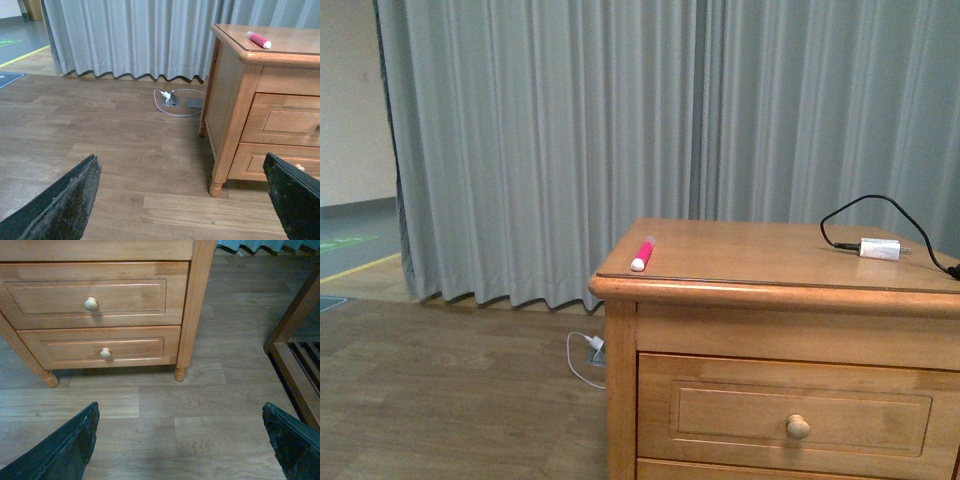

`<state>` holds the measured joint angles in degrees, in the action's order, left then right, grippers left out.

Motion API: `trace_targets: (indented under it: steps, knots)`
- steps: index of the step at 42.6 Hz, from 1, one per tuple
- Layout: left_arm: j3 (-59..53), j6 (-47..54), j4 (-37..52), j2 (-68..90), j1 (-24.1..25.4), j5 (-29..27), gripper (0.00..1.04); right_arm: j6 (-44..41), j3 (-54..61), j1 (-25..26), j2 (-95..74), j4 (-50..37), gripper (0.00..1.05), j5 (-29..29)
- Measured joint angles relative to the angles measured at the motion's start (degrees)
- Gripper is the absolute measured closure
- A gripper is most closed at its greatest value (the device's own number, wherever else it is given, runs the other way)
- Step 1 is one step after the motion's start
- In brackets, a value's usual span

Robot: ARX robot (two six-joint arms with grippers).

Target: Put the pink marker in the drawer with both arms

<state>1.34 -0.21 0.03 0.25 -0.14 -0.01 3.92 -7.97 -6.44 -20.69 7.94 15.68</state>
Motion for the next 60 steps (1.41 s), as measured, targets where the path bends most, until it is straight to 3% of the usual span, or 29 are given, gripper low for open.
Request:
trace_targets:
  steps: [5, 12, 29, 41, 60]
  knots:
    - [0.0, 0.0, 0.0, 0.0, 0.0, 0.0, 0.06, 0.0, -6.6, 0.7, -23.5, -17.8, 0.08, -3.7]
    - [0.0, 0.0, 0.0, 0.0, 0.0, 0.0, 0.06, -0.2, -17.3, -0.9, -51.6, -30.4, 0.08, -4.4]
    - [0.0, 0.0, 0.0, 0.0, 0.0, 0.0, 0.06, -0.3, -43.4, -6.4, -88.8, -35.9, 0.08, -3.4]
    - [0.0, 0.0, 0.0, 0.0, 0.0, 0.0, 0.06, -0.7, -54.2, -9.1, -100.3, -36.6, 0.08, -2.6]
    - [0.0, 0.0, 0.0, 0.0, 0.0, 0.0, 0.06, 0.4, -63.0, -7.1, -109.2, -37.7, 0.08, -1.7]
